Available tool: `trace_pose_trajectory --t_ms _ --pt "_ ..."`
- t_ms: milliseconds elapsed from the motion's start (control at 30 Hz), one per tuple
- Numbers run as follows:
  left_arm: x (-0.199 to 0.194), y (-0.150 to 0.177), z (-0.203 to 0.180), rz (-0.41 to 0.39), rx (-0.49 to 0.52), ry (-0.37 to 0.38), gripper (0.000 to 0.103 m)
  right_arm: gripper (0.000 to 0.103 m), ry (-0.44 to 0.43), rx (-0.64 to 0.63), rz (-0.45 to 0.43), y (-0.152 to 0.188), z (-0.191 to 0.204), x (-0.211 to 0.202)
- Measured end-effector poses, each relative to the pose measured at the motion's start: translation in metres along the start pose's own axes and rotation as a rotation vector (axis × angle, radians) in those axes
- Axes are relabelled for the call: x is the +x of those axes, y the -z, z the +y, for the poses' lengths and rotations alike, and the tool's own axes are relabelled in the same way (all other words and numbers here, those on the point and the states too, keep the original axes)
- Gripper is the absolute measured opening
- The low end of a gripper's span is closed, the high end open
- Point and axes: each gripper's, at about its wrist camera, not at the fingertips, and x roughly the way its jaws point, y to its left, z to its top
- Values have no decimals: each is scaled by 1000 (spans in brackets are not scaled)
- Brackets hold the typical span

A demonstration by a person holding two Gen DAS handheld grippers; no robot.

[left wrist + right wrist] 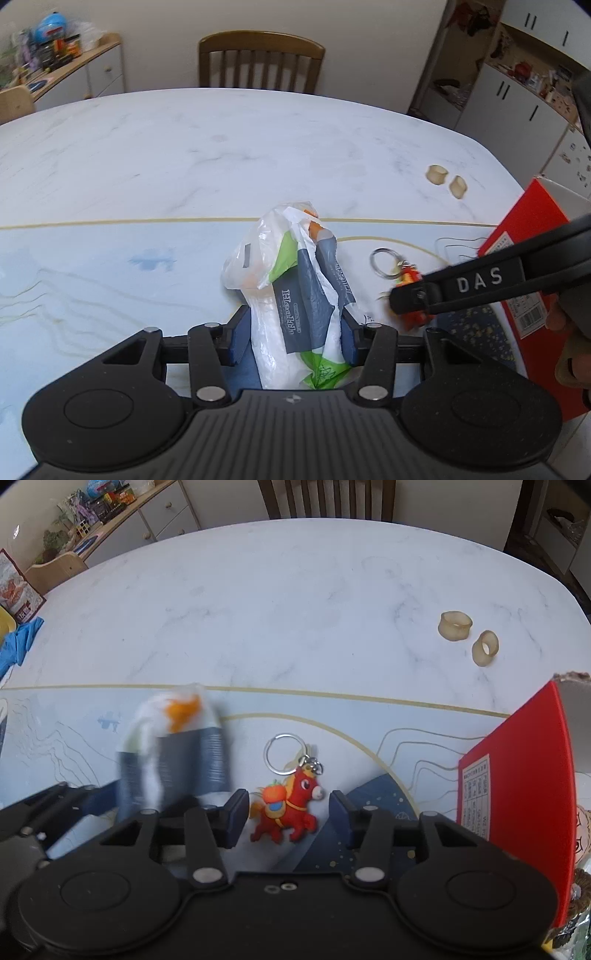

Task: Organize objects
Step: 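Grasp the white plastic bag with the left gripper while the right grasps the red horse keychain, then carry the plastic bag and horse keychain into the shoebox and open both grippers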

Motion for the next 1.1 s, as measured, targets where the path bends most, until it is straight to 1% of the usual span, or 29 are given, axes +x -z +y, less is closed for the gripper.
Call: trace_pose_trajectory --t_ms 233,367,433,467,500,600,767,933,1100 --pt "-14 6 19 14 -31 -4 45 48 24 -57 -7 3 15 5" --pt "-20 6 22 15 -28 1 42 48 71 -142 -18 9 29 9" --pt "-22 7 23 15 -27 0 42 46 102 -201 -29 13 37 11" --pt "-22 7 23 15 -30 0 41 42 103 -220 -39 14 39 11" --pt "-23 8 24 17 -34 1 41 39 98 -228 -45 16 38 10" --pt "-26 10 26 20 -41 2 38 36 92 -230 -54 17 38 11" --pt "-32 11 29 20 -51 9 36 34 62 -209 -51 19 35 5" --pt "-44 12 26 16 -44 29 36 34 15 -201 -69 29 38 -18" --pt "-64 13 17 9 -19 53 36 34 -39 -190 -87 36 40 -43"
